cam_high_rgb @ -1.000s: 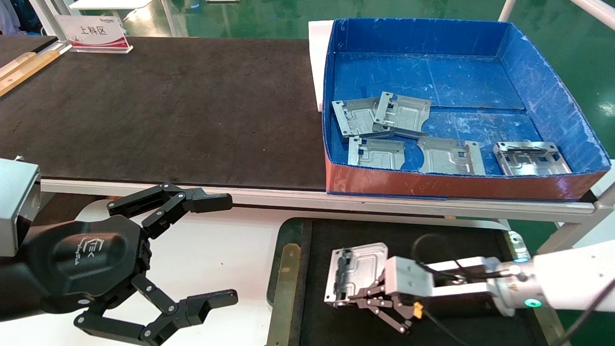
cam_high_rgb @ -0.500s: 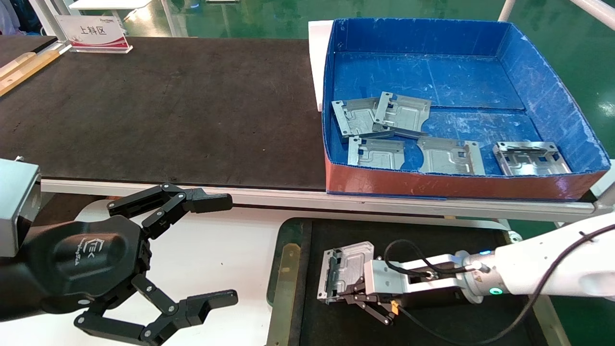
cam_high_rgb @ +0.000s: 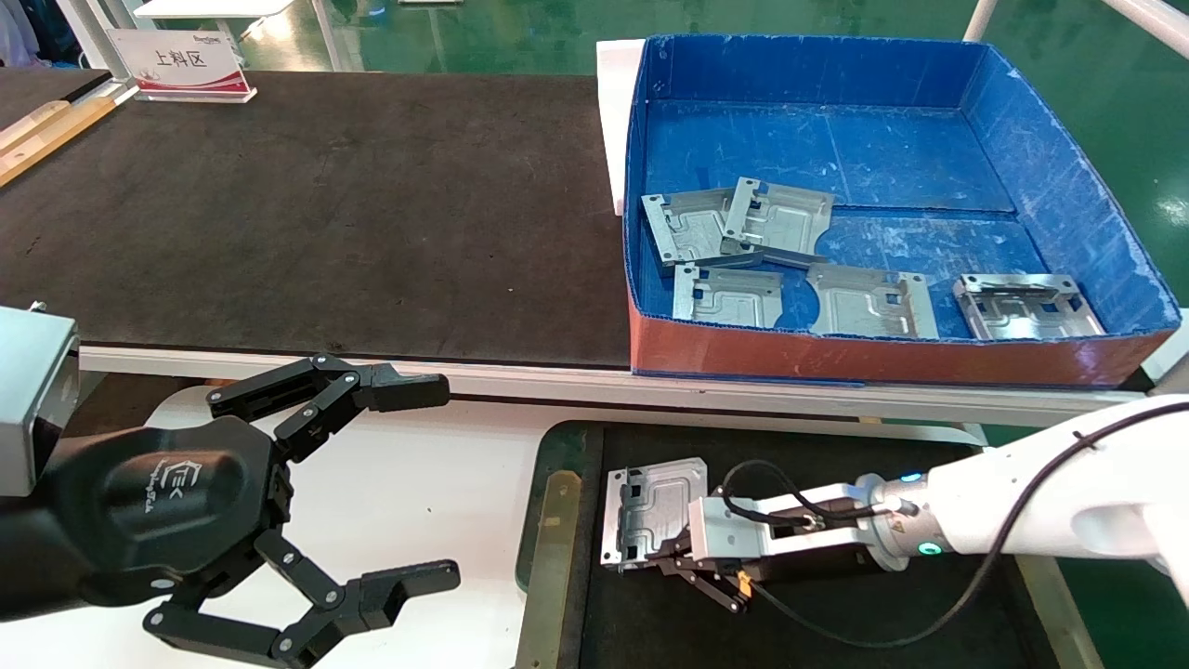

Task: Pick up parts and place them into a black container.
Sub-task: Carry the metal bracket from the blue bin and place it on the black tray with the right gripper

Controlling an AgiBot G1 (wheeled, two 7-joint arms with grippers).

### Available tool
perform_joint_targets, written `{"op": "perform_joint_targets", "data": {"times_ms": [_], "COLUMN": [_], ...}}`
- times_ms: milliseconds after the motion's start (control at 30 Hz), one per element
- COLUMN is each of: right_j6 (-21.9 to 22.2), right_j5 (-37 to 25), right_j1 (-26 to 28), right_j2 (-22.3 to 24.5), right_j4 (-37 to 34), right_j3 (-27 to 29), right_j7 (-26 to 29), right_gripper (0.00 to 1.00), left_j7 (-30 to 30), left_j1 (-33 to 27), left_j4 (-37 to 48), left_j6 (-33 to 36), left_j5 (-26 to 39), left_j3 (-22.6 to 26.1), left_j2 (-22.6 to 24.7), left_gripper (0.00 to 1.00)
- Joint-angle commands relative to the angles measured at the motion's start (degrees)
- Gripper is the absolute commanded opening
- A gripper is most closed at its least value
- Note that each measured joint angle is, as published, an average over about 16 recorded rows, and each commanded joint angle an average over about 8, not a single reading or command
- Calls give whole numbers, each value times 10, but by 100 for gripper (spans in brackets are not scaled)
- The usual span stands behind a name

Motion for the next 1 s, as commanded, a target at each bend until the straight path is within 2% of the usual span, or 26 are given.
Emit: {"op": "perform_joint_targets", "data": {"times_ms": [33,533,1000], "right_j6": [2,10,14], "right_j5": [-3,-6,0], "right_j1": [5,28,33], "right_j2": [-5,-25,-33], "right_j4": [-11,-77,-101], "right_j3": [-2,-2,2], "right_j7": [-7,-37,-49], "right_gripper": [0,0,0], "left_j7": [0,0,0], "left_j1": [0,0,0], "left_j4": [0,0,0], "left_j6": [0,0,0], "left_j5": [0,0,0], "left_j3": [0,0,0], "left_j2": [0,0,0], "left_gripper": [100,100,100]}}
